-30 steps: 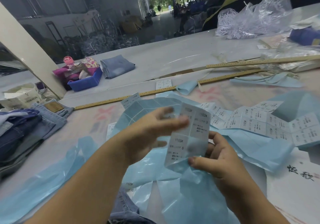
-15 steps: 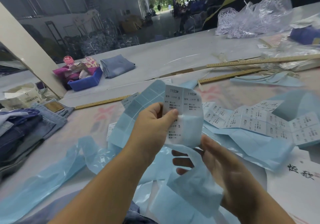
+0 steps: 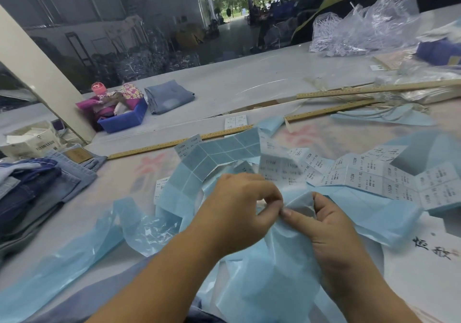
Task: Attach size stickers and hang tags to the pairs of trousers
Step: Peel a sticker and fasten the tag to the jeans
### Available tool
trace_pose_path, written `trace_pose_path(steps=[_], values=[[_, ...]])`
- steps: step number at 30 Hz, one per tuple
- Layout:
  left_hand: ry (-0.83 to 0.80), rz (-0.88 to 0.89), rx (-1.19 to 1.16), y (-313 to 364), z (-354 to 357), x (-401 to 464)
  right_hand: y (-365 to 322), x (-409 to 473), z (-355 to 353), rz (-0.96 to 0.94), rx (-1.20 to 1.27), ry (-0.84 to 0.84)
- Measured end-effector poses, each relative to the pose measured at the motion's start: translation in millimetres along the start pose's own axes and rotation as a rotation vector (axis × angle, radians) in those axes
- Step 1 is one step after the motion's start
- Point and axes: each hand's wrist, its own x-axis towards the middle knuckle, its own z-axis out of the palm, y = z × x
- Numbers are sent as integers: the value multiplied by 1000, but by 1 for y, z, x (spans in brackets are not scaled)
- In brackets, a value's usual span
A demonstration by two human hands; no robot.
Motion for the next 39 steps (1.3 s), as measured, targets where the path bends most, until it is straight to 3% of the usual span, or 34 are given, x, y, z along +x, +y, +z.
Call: trace_pose_path(steps=[3,8,13,17,19,23,28,32,39], values=[[-109,-94,-118,-4,-4,0,2,1,-2,-54,-77,10],[-138,-210,-167,-6,-5,1,6,2,-4,-90,-182,14],[18,-381,-265,-17,-9,5,10,3,-5,-45,-326,11],[-234,-320,-268,-14,-6,1,9,3,-7,-44,-276,-32],[-271,-286,-229,-12,-4,1,7,2,-8,-64,-257,-60],[-193,-363,-329,-17,-8,4,6,2,-10,-56,-314,-71],[136,-524,-229,-23,-27,13,9,2,-8,-2,-762,64],[339,-509,-179,3,-48,20,11,-2,-7,165,-944,9],[233,-214,-33,112,-22,37,-14,-27,-1,69,-1193,-114]])
